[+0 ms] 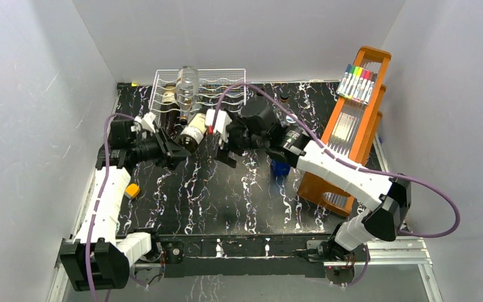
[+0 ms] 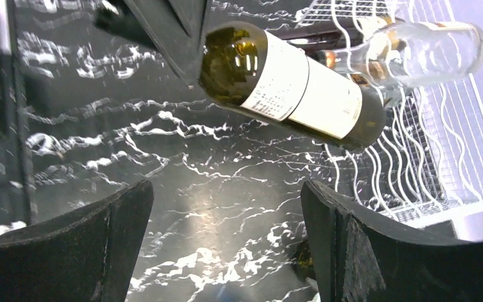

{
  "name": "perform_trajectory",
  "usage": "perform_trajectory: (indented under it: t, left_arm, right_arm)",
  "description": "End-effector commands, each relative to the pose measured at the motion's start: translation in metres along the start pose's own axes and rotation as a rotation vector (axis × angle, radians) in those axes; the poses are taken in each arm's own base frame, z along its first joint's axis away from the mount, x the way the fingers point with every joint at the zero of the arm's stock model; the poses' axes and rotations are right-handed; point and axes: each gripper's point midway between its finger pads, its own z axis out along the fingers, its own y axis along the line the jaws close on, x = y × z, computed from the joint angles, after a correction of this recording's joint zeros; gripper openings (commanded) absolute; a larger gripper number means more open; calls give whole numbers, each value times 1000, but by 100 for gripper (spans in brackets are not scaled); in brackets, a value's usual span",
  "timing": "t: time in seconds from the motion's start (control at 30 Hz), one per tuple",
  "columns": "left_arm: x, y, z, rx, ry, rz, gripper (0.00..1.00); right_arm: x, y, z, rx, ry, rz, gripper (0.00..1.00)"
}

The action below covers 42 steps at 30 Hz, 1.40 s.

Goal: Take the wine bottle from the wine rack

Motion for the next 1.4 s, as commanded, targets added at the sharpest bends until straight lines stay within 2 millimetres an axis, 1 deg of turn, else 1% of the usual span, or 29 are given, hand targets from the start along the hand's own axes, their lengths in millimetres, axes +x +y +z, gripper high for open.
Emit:
perform_trajectory:
  t: [0.0,0.03,0.13,0.2,0.27,0.43,0.53,0.57,0.7,0.77,0.87,0.9,0.97,1.0,1.07,1.1,1.13,1.17,1.2,1.23,1.27,1.3,1.33,1.37]
  left_arm:
    - [31,-15,-10,75,39,106,0]
    - [36,-14,-10,75,51,110,0]
    - [49,-10,-10,70,86,122,0]
    - [53,-8,-10,59,104,129,0]
    - [58,-7,-10,54,118,139,0]
    - [65,-8,-8,48,161,150,0]
    - [65,-6,-8,23,176,170,0]
    - [66,-7,-8,20,181,176,0]
    - [65,-12,-8,25,195,186,0]
    - [66,-12,-7,27,204,180,0]
    - [67,-11,-7,21,218,175,0]
    - [68,-10,-7,20,222,174,0]
    - [68,-10,-7,20,227,171,0]
    - [67,-10,-7,18,226,170,8]
    - [65,-13,-7,26,225,179,22]
    - [62,-17,-9,32,217,196,33]
    - [60,-20,-10,33,207,209,44]
    - [52,-26,-13,35,177,254,61]
    - [43,-29,-17,20,138,298,78]
    - [33,-34,-20,6,97,348,86]
    - [22,-36,-25,-28,44,384,91]
    - [15,-39,-28,-37,0,412,92]
    - [8,-47,-32,-20,-64,447,92]
    - [0,-50,-35,-20,-131,476,90]
  right_arm:
    - [-10,-6,21,-12,-134,-348,98]
    - [0,-4,29,-25,-121,-380,98]
    - [15,4,51,-85,-124,-454,98]
    - [20,10,61,-116,-149,-501,98]
    - [22,11,71,-121,-169,-524,98]
    - [40,32,92,-239,-151,-572,98]
    - [52,45,103,-299,-128,-602,98]
    - [53,45,106,-299,-122,-609,98]
    - [70,46,125,-291,-96,-618,98]
    - [72,46,130,-279,-93,-628,98]
    - [72,42,130,-225,-114,-647,98]
    - [73,42,129,-215,-118,-648,97]
    - [71,44,128,-211,-136,-633,91]
    - [70,47,126,-218,-149,-617,85]
    - [70,55,124,-242,-179,-594,68]
    - [68,58,121,-239,-202,-581,60]
    - [62,58,116,-220,-231,-560,56]
    - [56,56,112,-182,-275,-515,47]
    - [54,56,107,-158,-301,-463,43]
    - [53,53,102,-133,-326,-381,40]
    - [55,50,98,-115,-342,-312,39]
    - [55,44,97,-76,-343,-257,39]
    - [56,36,95,-36,-333,-179,39]
    - [56,28,93,7,-328,-109,39]
